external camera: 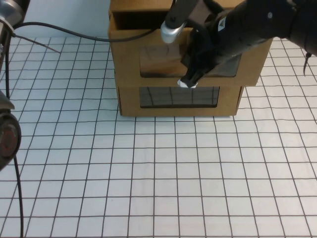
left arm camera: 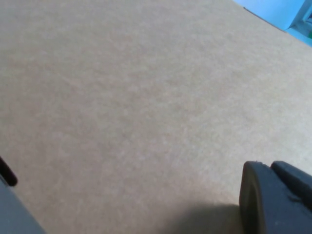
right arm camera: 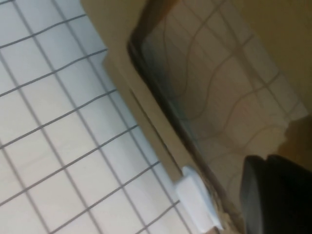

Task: Close the shoe box
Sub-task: Close the shoe box with your right arm

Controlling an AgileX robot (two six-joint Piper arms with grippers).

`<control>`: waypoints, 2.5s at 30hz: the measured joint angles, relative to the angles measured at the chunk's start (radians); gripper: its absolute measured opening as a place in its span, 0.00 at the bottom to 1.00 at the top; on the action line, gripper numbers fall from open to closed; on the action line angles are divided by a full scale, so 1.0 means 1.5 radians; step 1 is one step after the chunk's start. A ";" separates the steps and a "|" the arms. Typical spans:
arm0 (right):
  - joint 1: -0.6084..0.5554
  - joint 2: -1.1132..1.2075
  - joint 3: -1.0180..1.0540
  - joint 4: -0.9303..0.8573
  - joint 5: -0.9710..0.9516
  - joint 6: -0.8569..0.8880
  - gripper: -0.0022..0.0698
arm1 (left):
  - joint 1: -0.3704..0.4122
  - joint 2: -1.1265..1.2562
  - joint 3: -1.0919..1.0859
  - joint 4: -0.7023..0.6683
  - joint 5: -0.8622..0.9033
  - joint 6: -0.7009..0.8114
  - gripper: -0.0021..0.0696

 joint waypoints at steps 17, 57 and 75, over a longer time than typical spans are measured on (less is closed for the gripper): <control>-0.018 0.081 -0.106 -0.007 -0.016 0.015 0.01 | -0.014 0.010 -0.001 0.010 -0.019 0.001 0.03; -0.063 0.028 -0.120 0.191 0.123 -0.056 0.01 | -0.014 0.028 -0.007 -0.050 -0.036 0.034 0.03; 0.043 0.134 -0.120 0.248 -0.073 -0.115 0.01 | 0.014 0.031 -0.127 0.001 0.002 0.039 0.03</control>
